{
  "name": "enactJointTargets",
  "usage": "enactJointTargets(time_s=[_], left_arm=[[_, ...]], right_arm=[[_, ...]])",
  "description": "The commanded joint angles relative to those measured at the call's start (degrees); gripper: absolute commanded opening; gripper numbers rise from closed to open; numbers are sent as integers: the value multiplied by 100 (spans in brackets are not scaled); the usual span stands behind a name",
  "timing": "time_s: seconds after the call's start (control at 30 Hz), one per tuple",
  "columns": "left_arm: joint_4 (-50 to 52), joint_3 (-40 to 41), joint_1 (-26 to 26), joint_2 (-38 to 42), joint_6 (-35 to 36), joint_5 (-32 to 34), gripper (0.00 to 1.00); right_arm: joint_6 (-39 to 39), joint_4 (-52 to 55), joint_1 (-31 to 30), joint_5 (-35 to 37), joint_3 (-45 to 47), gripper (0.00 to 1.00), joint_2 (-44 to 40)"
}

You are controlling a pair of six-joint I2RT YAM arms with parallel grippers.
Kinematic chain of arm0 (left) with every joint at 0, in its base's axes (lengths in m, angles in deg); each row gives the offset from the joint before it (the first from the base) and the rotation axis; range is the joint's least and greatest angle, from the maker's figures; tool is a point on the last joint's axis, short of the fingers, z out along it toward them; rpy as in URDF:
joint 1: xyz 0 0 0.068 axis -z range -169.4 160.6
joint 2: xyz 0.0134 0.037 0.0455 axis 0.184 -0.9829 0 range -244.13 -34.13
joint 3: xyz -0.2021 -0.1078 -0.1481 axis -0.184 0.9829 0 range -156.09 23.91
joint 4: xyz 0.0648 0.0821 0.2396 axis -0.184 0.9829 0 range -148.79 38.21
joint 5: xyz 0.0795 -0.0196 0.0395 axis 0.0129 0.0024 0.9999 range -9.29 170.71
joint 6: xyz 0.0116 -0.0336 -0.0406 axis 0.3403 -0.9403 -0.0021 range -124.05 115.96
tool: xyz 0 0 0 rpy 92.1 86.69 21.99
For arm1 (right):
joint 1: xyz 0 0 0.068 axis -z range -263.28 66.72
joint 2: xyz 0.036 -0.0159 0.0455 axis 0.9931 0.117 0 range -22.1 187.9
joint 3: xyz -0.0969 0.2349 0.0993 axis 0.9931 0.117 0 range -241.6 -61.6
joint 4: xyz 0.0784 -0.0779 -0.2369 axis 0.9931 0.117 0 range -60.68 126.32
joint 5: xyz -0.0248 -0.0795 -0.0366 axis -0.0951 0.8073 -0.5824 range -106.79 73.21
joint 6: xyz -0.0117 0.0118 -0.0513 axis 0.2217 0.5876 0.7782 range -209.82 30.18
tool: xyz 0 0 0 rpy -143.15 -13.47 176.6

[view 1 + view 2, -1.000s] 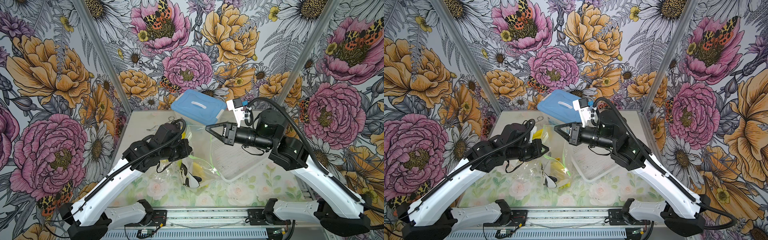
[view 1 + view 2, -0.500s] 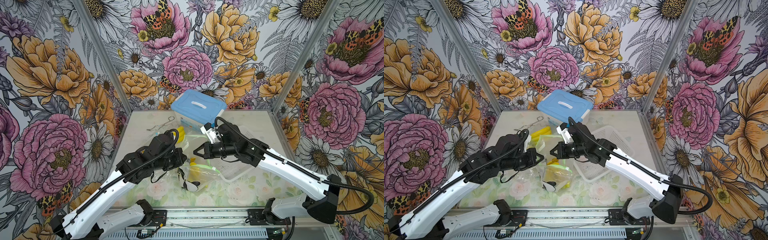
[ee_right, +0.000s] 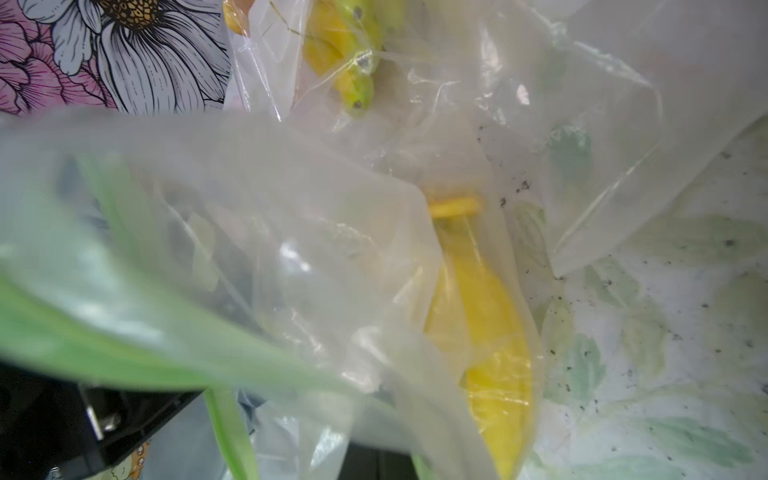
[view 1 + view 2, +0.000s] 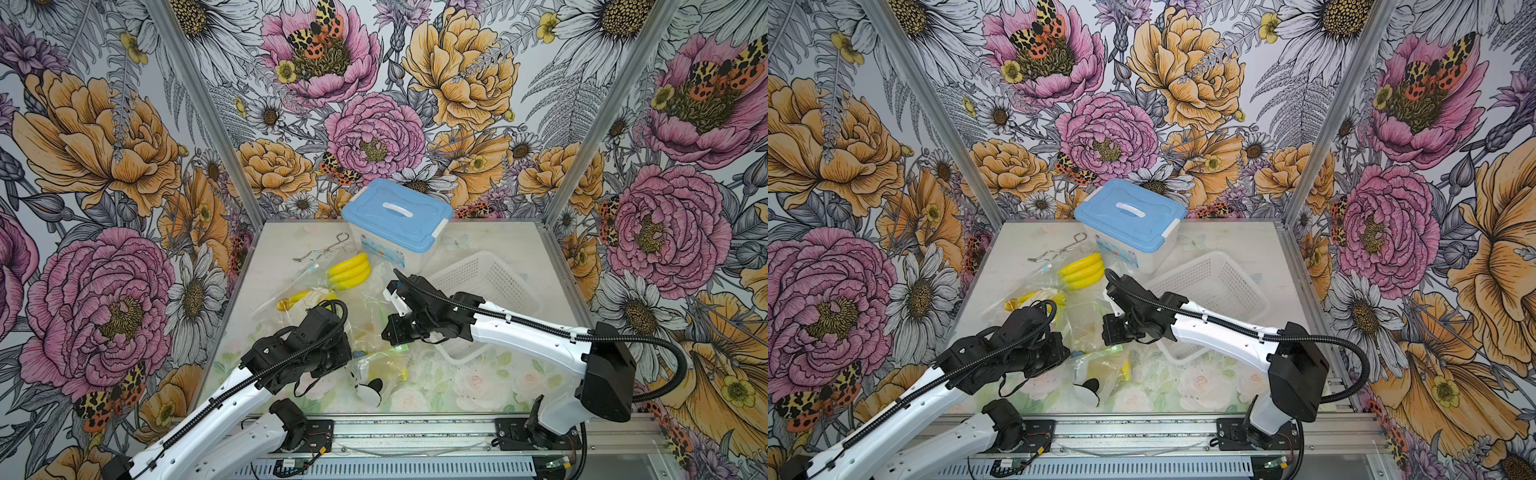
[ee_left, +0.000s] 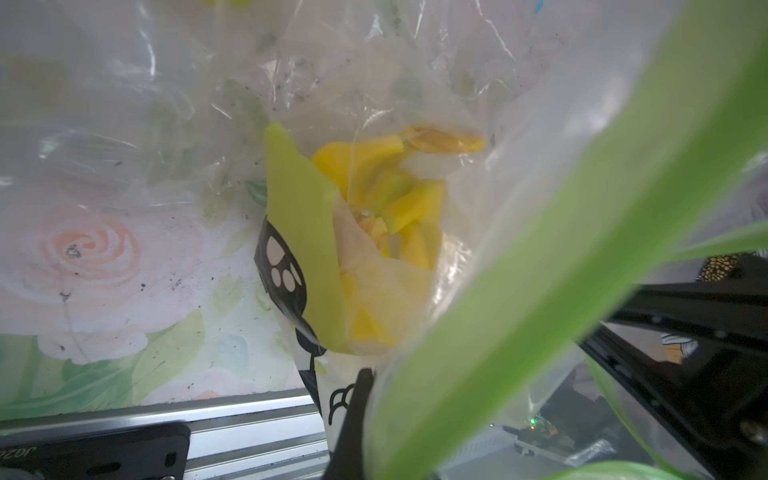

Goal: Open the zip-top bag and take out the banana
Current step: Adjust the zipper food storage bag at the center of the board.

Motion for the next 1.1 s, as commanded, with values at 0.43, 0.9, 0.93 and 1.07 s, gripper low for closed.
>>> enactJointTargets(time_s=[0.43,0.9,0.93,1.07], left_arm=[[-735,697,-104,1006,-644,16,38],[-1557,1020,475,730,-1094,115,75],[-1663,1056,517,700,-1113,119,76],[-1858,1186,552,603,-1152,119,76]], right_arm=[[869,10,-400,230,-333,0,134],[1087,-17,-576,-537,-649,0,645],[1085,-30,-590,-587,-667,0,697],[1053,-78,-592,-624,-714,0,791]])
